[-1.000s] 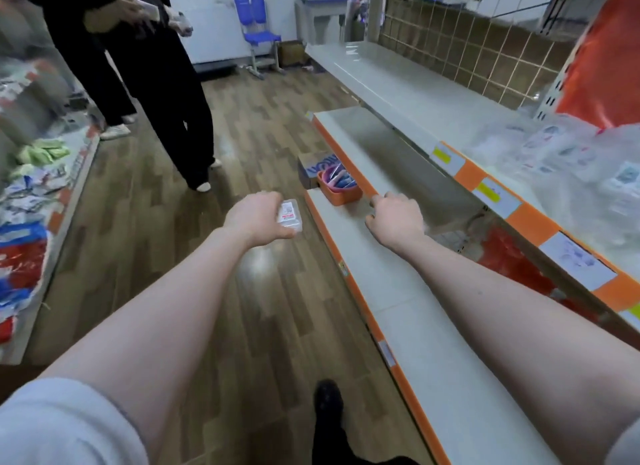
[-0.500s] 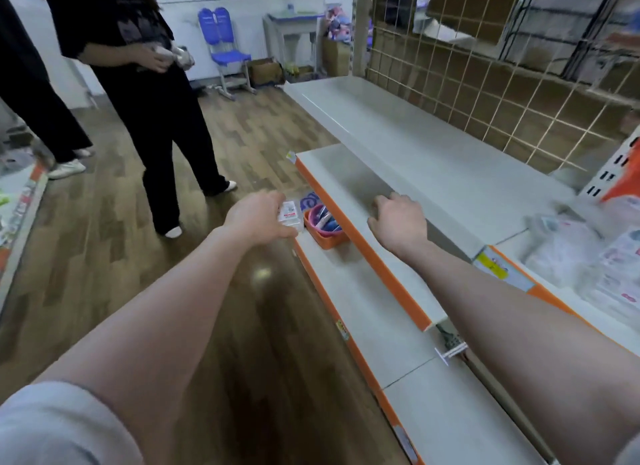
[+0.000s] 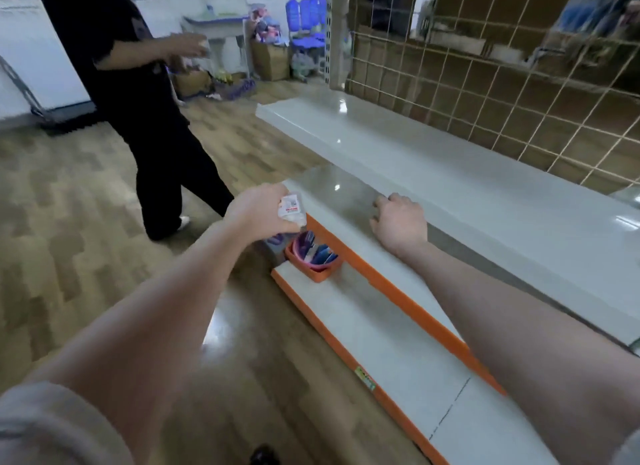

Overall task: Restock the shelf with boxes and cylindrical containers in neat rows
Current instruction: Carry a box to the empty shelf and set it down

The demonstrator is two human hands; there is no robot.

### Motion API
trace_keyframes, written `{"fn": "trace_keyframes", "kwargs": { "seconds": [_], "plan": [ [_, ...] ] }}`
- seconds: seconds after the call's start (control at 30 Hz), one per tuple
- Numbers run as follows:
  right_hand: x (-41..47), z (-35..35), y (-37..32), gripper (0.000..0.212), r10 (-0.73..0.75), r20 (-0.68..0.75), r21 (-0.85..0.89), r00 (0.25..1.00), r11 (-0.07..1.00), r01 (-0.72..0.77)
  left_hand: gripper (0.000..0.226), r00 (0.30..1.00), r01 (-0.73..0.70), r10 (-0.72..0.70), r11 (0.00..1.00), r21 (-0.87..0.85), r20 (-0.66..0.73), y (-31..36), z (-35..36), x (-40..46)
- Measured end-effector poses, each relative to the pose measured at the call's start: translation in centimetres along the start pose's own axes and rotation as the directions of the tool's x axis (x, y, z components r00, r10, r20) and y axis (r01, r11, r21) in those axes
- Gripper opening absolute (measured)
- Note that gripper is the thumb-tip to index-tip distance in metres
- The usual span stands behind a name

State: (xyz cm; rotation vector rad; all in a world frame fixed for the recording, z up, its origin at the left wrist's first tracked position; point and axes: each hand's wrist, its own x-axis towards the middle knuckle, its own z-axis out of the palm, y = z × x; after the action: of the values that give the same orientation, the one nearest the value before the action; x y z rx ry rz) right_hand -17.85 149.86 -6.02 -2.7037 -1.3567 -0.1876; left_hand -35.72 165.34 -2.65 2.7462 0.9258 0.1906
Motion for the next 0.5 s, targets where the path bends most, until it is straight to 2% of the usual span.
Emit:
{"fn": "trace_keyframes", "kwargs": {
  "seconds": [0.23, 0.5],
  "plan": [
    [7.0, -0.2, -6.5, 0.036, 0.1, -0.011, -0.019, 0.995, 0.995, -0.1, 0.033, 0.992, -0.117, 0.118, 0.993, -0.028, 0.037, -7.8, -4.3, 7.2],
    [14.2, 0.9, -8.5, 0.036, 0.206, -0.024, -0.012, 0.978, 0.978, -0.206, 0.036, 0.976, -0.219, 0.219, 0.976, 0.0, 0.001, -12.0, -5.3, 15.8]
  ]
}}
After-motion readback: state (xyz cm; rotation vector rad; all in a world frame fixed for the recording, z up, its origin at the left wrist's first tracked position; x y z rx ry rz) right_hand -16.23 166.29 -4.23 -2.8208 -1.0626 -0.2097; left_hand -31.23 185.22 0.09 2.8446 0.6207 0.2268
